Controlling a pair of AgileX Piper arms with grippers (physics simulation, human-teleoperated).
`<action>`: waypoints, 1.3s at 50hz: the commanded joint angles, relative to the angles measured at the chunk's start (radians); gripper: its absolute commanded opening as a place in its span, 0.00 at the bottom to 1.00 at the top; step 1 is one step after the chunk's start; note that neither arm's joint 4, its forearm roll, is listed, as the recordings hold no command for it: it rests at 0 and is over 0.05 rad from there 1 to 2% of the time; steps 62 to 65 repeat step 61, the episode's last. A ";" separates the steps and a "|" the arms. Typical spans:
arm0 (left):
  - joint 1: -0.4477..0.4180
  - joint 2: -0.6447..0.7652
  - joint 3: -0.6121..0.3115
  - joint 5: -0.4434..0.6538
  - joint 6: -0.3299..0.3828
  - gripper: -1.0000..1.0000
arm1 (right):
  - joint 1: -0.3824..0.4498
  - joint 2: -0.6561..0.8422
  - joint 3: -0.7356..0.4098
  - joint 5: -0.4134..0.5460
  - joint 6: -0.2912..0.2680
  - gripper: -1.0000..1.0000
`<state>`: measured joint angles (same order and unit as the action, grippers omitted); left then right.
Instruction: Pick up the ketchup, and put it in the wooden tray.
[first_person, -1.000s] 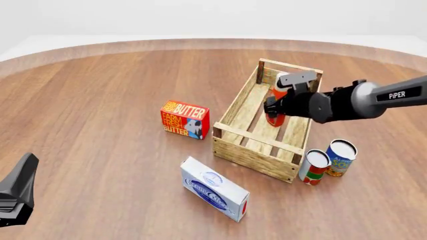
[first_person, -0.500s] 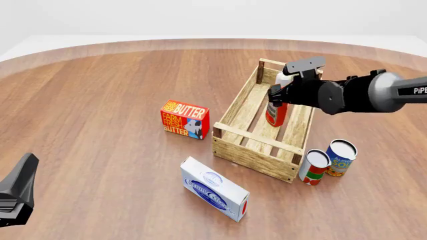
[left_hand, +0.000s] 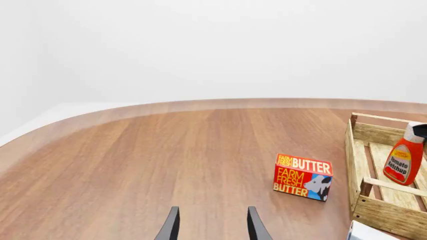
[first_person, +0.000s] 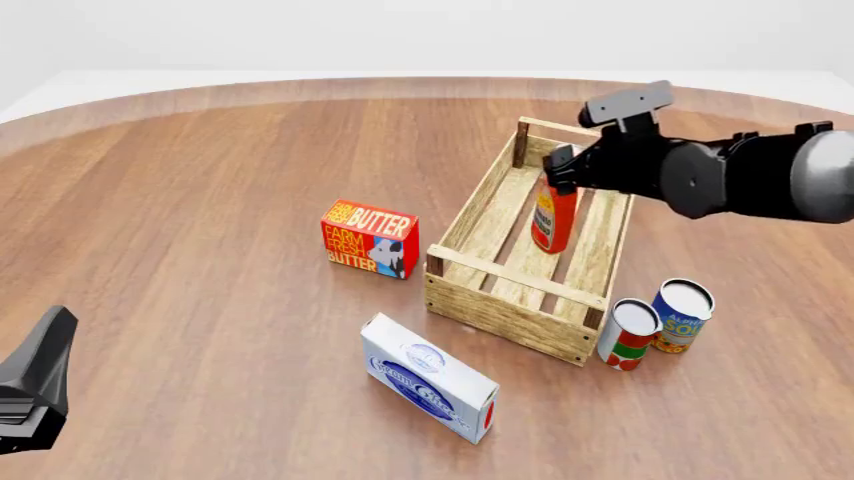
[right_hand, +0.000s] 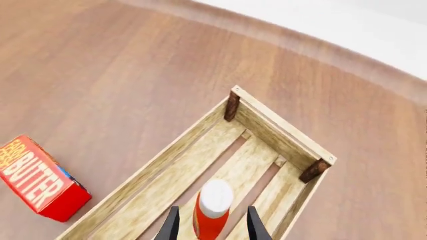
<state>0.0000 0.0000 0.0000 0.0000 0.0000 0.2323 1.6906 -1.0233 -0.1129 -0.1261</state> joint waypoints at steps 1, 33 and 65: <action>0.000 0.000 0.000 0.000 0.000 1.00 | 0.013 -0.073 0.071 -0.020 0.009 1.00; 0.000 0.000 0.000 0.000 0.000 1.00 | 0.011 -0.455 0.581 -0.243 0.063 1.00; 0.000 0.000 0.000 0.000 0.000 1.00 | -0.068 -1.145 1.004 0.003 0.118 1.00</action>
